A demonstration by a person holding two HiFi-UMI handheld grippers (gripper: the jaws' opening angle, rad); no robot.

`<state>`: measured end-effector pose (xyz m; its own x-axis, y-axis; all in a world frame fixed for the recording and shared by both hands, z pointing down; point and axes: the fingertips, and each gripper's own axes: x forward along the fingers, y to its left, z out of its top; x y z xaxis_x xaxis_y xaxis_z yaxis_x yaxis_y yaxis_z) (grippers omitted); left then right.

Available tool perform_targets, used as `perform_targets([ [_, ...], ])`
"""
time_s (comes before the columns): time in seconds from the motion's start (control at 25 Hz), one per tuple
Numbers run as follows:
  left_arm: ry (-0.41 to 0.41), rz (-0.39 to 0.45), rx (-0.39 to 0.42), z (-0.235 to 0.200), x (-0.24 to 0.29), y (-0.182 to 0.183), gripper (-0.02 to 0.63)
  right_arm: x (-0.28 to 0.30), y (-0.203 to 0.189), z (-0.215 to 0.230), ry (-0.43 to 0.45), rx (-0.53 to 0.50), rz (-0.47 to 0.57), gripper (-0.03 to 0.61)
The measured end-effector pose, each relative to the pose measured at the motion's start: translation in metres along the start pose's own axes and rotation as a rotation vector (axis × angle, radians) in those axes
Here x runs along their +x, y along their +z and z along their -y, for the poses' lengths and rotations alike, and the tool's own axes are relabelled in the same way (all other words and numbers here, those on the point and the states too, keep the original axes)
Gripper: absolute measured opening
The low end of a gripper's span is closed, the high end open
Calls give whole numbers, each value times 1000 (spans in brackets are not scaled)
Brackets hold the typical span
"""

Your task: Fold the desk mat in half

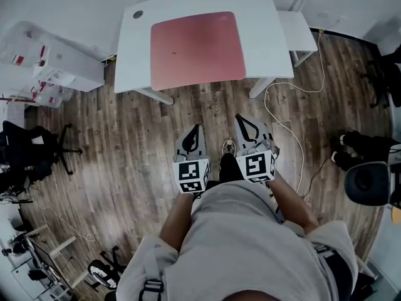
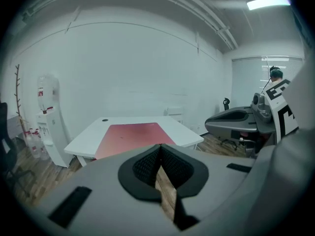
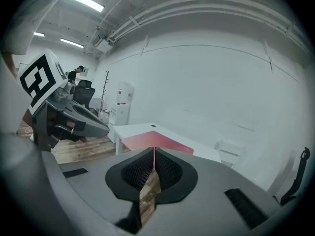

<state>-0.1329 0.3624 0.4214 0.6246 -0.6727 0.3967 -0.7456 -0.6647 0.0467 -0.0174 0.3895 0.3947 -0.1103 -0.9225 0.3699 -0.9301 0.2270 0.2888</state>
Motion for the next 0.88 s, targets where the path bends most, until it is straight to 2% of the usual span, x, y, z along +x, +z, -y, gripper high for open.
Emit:
perform_targets([
  [0.2,24,-53,15,-12,36,-12,12,27,-22,27,-4,-22,-30,41],
  [0.56,70,-122,10,-56,71,-23,12,63,-47,50,-26,-78,-110,41],
  [0.68,77,-164,32,-70,85,-34,12,81,-61,54,-31,-156,-165,41],
  [0.88,86,-294,122,-96,108,-63,12,112,-88,64,-73,-373,-268,41],
])
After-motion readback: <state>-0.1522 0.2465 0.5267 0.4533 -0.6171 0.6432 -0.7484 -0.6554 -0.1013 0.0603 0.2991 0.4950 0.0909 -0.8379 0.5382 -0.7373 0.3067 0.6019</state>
